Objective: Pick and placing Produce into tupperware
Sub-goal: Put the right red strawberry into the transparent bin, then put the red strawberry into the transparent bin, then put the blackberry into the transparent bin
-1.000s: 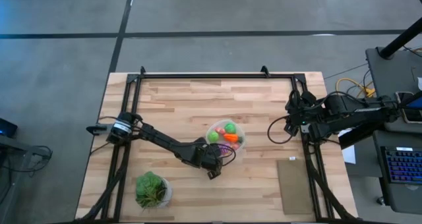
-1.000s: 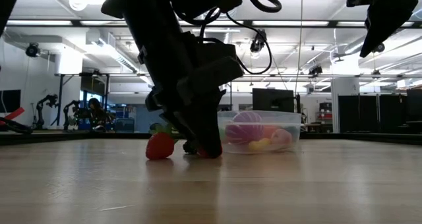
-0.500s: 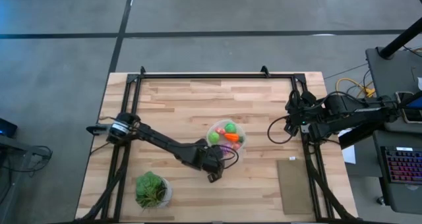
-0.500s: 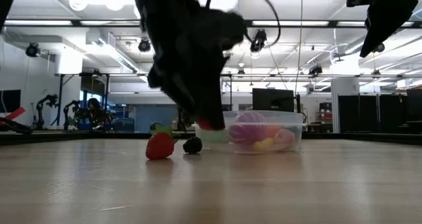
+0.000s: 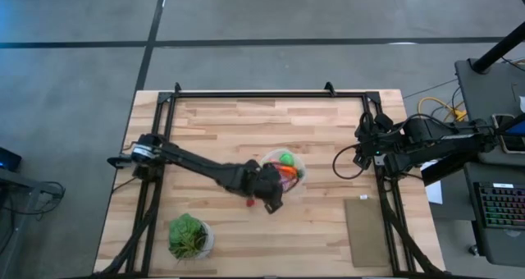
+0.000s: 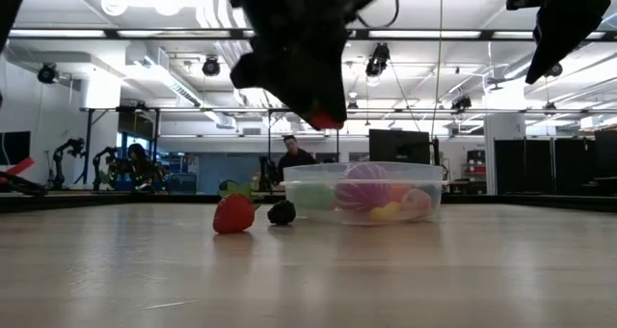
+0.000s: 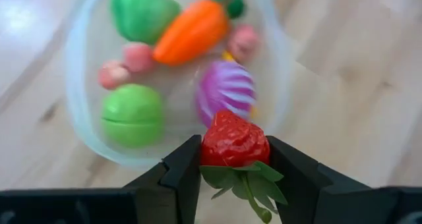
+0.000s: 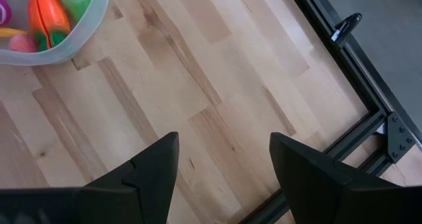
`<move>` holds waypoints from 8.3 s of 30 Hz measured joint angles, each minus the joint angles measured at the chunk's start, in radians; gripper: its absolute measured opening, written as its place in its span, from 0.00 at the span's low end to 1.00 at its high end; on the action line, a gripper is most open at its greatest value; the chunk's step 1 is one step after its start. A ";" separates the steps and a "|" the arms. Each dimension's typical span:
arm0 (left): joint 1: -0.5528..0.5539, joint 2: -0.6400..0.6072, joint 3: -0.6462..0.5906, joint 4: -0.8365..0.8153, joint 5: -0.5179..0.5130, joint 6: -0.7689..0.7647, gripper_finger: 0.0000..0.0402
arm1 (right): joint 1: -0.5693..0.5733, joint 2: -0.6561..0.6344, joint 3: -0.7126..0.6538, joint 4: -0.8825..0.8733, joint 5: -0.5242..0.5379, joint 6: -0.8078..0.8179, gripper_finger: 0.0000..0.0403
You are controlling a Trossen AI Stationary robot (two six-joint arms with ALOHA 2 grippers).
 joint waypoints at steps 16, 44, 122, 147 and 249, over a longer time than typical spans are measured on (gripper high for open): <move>0.132 0.005 -0.021 0.085 0.113 0.000 0.55 | 0.000 0.000 0.000 0.001 0.000 0.011 0.57; -0.178 0.000 -0.128 -0.180 0.003 -0.501 0.60 | 0.000 0.000 0.000 0.008 0.010 -0.019 0.57; 0.023 -0.054 -0.031 0.000 0.009 -0.476 0.32 | 0.000 0.000 0.000 0.011 0.007 -0.016 0.57; 0.199 -0.039 -0.052 0.218 0.134 -0.230 0.44 | 0.000 0.000 0.000 0.017 0.026 -0.015 0.57; 0.148 0.012 -0.211 0.035 0.284 -0.068 0.56 | 0.000 0.000 0.000 0.019 -0.085 0.345 0.57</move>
